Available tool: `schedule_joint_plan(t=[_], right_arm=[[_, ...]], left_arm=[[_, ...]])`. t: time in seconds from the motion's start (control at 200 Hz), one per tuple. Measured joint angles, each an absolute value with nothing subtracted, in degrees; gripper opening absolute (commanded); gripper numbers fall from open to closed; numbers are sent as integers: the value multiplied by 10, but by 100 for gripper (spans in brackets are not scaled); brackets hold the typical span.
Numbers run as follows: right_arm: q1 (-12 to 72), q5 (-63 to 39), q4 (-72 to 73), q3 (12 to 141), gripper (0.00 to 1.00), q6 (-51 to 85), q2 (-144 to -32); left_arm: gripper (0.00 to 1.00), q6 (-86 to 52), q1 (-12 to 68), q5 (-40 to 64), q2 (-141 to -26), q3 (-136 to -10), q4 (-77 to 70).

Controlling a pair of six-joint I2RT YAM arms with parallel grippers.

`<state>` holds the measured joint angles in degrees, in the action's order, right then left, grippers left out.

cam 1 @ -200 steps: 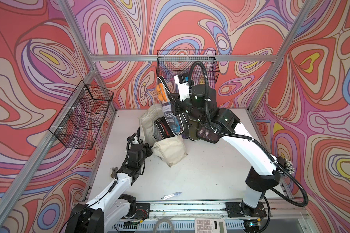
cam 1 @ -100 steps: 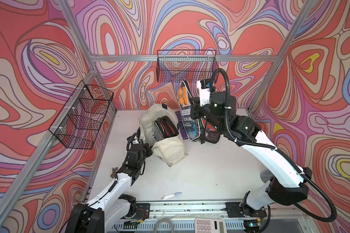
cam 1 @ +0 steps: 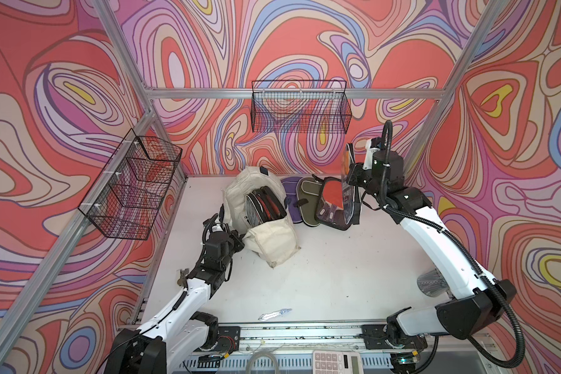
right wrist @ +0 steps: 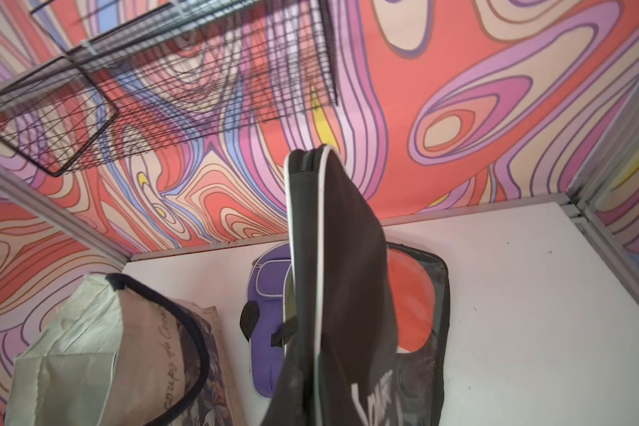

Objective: Remove the ping pong set from the canvas bag
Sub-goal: Place the ping pong set at the center of the board.

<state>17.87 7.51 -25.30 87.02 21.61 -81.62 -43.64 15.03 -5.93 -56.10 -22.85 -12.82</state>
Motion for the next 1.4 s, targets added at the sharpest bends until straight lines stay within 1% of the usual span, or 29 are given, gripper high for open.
schedule_joint_plan(t=[0.19, 0.396, 0.711, 0.991, 1.187, 1.397], right_arm=[[100, 1, -187, 816, 0, 256, -820], [54, -57, -79, 776, 0, 298, -853], [18, -148, 77, 730, 0, 391, -925], [-22, -238, 303, 699, 0, 549, -1037], [-28, -270, 415, 688, 0, 655, -1113], [-28, -288, 496, 686, 0, 733, -1126]], left_arm=[[0, -435, 150, -60, -556, -229, -124], [0, -435, 150, -61, -549, -228, -120], [0, -431, 150, -66, -532, -229, -106], [0, -430, 150, -68, -529, -229, -101], [0, -429, 150, -69, -530, -229, -100], [0, -426, 150, -69, -533, -229, -101]])
